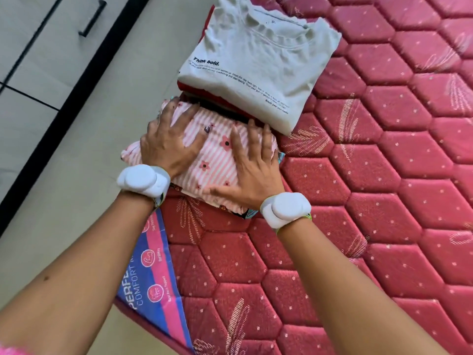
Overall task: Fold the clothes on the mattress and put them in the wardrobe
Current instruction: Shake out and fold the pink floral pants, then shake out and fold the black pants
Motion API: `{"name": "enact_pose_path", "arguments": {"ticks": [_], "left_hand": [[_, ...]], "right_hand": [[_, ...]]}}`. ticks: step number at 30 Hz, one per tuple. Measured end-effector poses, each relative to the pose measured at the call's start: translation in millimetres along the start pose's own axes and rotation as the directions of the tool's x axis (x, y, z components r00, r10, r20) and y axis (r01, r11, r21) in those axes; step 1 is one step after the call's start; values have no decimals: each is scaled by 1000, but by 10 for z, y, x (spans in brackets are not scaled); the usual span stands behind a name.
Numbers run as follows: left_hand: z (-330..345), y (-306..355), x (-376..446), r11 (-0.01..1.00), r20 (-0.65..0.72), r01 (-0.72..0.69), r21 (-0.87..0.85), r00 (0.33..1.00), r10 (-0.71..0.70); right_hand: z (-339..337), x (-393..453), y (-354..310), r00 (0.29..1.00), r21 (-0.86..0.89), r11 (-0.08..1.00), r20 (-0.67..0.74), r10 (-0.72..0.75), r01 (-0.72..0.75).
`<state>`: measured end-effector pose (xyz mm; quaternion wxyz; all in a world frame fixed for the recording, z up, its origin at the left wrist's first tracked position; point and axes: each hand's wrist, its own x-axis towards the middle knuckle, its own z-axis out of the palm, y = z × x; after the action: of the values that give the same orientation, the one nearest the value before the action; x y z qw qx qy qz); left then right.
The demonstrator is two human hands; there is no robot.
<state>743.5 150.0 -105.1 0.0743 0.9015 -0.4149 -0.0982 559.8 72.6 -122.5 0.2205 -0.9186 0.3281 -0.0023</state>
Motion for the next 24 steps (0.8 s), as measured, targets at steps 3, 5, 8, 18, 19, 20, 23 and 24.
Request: {"name": "enact_pose_path", "arguments": {"ticks": [3, 5, 8, 18, 19, 20, 23, 24], "left_hand": [[24, 54, -6, 998, 6, 57, 29, 998, -57], [10, 25, 107, 993, 75, 106, -52, 992, -102], [-54, -164, 244, 955, 189, 205, -214, 968, -166], [102, 1524, -407, 994, -397, 73, -75, 913, -97], [157, 1717, -509, 997, -424, 3, -79, 905, -36], [298, 2106, -604, 991, -433, -107, -76, 899, 64], [645, 3197, -895, 915, -308, -380, -133, 894, 326], [780, 3589, -999, 885, -235, -432, -173, 891, 389]], "right_hand": [[-16, -10, 76, 995, -21, 1000, 101, -5, 7], [-52, 76, 63, 969, -15, 1000, 244, 31, -28], [-103, 159, 45, 947, 44, 999, 321, -21, 7], [-538, -947, 1534, 1000, 81, 997, 11, 10, -11], [-524, -1029, 1639, 998, 93, 995, -51, 43, -38], [-591, -1227, 1905, 991, 92, 992, -92, 95, -86], [-870, -1705, 2640, 956, 55, 971, -171, 239, -233], [-1006, -1871, 2916, 941, 27, 963, -209, 266, -267]]}}
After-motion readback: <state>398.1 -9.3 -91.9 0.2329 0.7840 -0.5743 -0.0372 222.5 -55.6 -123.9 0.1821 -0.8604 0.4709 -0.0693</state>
